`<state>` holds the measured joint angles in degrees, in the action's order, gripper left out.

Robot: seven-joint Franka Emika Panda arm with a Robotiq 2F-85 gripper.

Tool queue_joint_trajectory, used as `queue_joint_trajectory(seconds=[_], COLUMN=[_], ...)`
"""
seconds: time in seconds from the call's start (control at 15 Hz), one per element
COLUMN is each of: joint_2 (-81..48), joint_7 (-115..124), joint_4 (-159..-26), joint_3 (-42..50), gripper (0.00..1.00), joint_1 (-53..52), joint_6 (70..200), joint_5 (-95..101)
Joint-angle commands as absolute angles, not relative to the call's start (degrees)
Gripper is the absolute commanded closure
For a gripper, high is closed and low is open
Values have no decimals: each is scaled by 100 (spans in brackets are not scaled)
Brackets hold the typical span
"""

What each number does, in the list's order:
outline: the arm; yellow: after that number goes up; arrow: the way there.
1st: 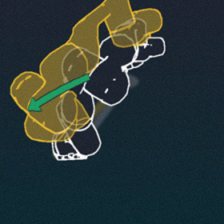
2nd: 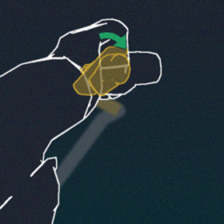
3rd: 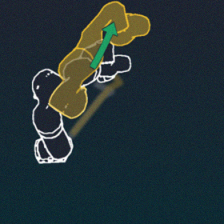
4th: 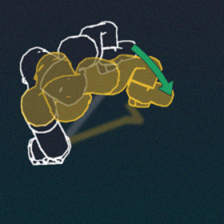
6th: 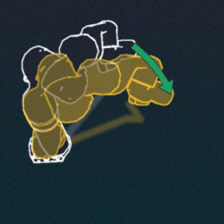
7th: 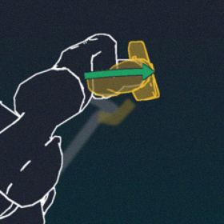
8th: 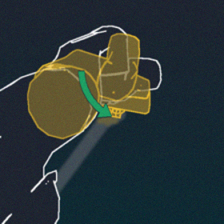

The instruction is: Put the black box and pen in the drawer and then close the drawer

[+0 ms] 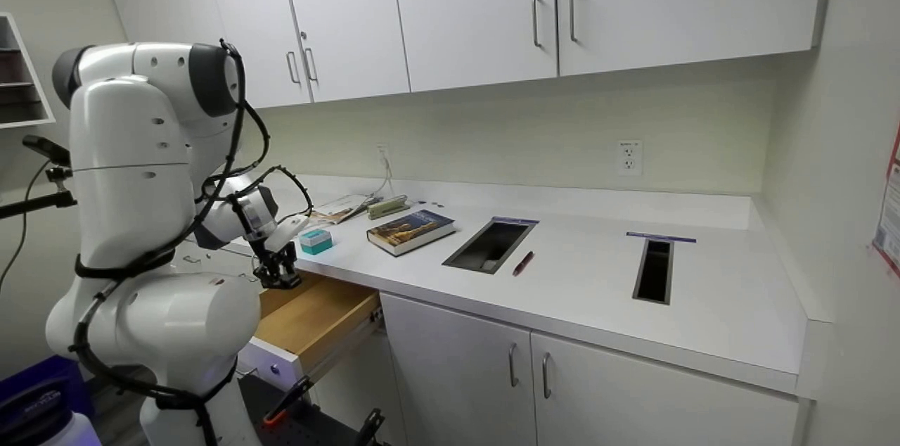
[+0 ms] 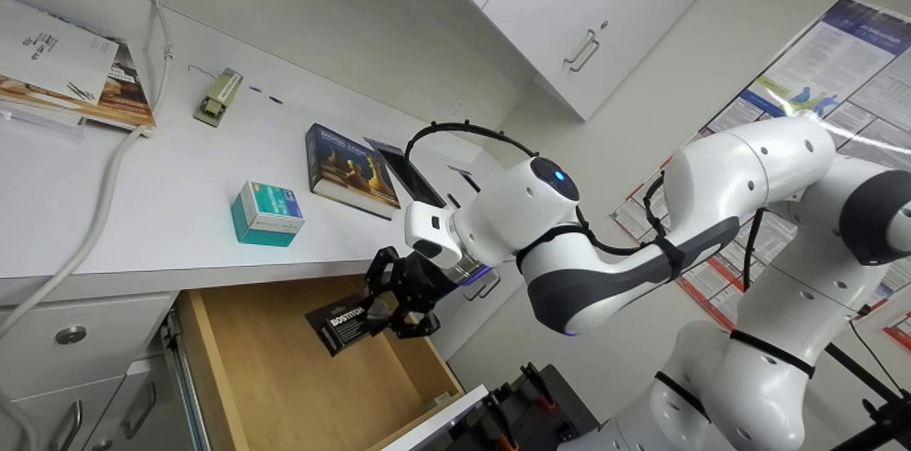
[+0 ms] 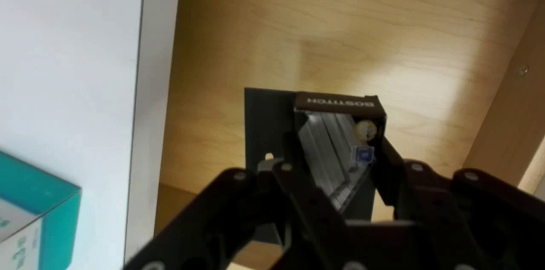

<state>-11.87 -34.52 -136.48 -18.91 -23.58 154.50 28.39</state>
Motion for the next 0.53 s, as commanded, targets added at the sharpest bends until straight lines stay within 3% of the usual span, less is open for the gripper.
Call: queue_joint_trajectory(seconds=[0.0, 0.47], joint_2=[-1562, -2739], joint_7=[-3170, -3338], joint_4=[-13754, -13417], joint_3=[-1819, -1605], gripper=[82, 82], joint_1=[-2250, -2154], joint_6=[16068, 16716], joint_5=[3148, 3202])
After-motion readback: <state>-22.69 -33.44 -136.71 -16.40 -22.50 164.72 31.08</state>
